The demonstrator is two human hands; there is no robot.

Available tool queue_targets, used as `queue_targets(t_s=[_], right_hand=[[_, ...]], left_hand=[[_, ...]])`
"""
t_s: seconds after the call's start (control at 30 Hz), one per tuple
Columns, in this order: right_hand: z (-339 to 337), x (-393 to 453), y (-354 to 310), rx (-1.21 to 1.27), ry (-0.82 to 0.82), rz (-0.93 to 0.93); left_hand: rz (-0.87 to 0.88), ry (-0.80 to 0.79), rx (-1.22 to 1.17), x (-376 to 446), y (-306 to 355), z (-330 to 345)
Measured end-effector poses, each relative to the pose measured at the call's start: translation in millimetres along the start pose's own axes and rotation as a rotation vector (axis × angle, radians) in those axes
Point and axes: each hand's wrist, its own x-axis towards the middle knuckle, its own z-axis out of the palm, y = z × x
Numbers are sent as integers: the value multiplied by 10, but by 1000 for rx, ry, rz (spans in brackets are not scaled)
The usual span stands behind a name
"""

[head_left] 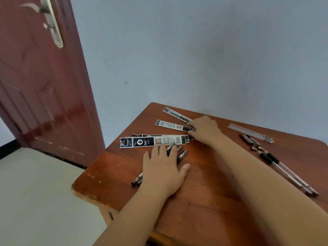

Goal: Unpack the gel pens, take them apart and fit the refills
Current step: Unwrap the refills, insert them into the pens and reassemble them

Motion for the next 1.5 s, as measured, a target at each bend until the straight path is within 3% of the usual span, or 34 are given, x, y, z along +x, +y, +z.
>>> queue_targets(t_s=[0.23, 0.47, 0.67, 0.77, 0.93, 1.03, 1.2, 1.3, 1.4, 1.5], right_hand=[[4, 113, -56, 136, 31, -15], [-344, -321, -2, 498, 195, -12], [-503, -984, 263, 817, 235, 90], [-504, -1251, 366, 945, 231, 108], [-451, -1500, 446, 1081, 236, 81], [-434, -1553, 545, 1109, 238, 47], [-387, -1581, 812, 1090, 401, 109], [-344, -1574, 920, 1242, 491, 175], [-331, -1572, 1024, 1315, 441, 163], [-259, -1555, 1135, 1135, 352, 138]], left_hand=[[1, -3, -9, 9, -13, 23], [-4, 21, -18, -27, 34, -35], [36, 439, -178, -18, 155, -168], [73, 451, -493, -35, 397, -358], [48, 406, -1235, -30, 910, -471], [-24, 381, -1441, 43, 1096, -491], [104, 258, -1279, 219, 1182, -462], [252, 132, -1099, 262, 1222, -420], [342, 129, -820, 312, 1251, -260], [421, 168, -674, 342, 1257, -73]])
